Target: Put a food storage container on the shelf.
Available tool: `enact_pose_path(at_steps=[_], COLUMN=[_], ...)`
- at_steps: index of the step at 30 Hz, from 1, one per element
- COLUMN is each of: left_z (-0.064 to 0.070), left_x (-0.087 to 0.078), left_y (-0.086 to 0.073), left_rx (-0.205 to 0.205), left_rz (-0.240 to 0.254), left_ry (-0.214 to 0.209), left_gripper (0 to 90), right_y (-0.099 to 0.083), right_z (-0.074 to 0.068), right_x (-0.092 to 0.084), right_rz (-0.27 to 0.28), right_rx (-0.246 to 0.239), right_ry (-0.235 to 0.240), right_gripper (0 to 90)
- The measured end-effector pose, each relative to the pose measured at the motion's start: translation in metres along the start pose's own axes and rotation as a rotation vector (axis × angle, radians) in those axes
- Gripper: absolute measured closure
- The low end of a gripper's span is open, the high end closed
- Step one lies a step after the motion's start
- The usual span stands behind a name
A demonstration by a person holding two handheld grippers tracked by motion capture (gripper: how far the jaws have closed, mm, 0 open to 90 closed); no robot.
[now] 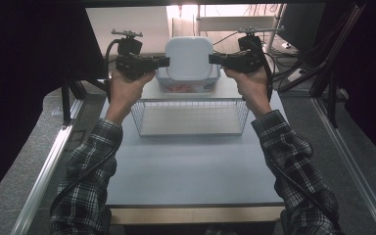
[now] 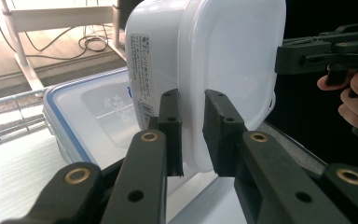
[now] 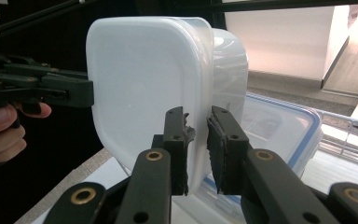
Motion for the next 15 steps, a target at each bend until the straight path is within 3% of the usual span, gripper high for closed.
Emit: enact_pose_path(at_steps=[7,15], left_z=[-0.007,-0.012], left_x=[0.005,0.011], left_y=[0.002,0.006], left_rx=[-0.031,-0.043], left_rz=[0.007,0.004], left_ry=[-0.025,-0.024], left_gripper=[73.0,67.5], right_y=[0.005,0.008], right_z=[0.003,0.002], right_x=[0.004,0.013], right_rz=[0.007,-0.007], right_rx=[0.023,-0.005], right_ry=[0.012,-0.035], right_gripper=[75.8,67.5])
Point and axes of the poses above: each handheld gripper's, and its own axes: x roughly forward along the jaws, y roughly out of its top, z roughly to its right, the point moved 3 cm from there along x, roughly forward along the jaws, and after that the axes turned 4 degrees about -z, right-handed, at the moved point
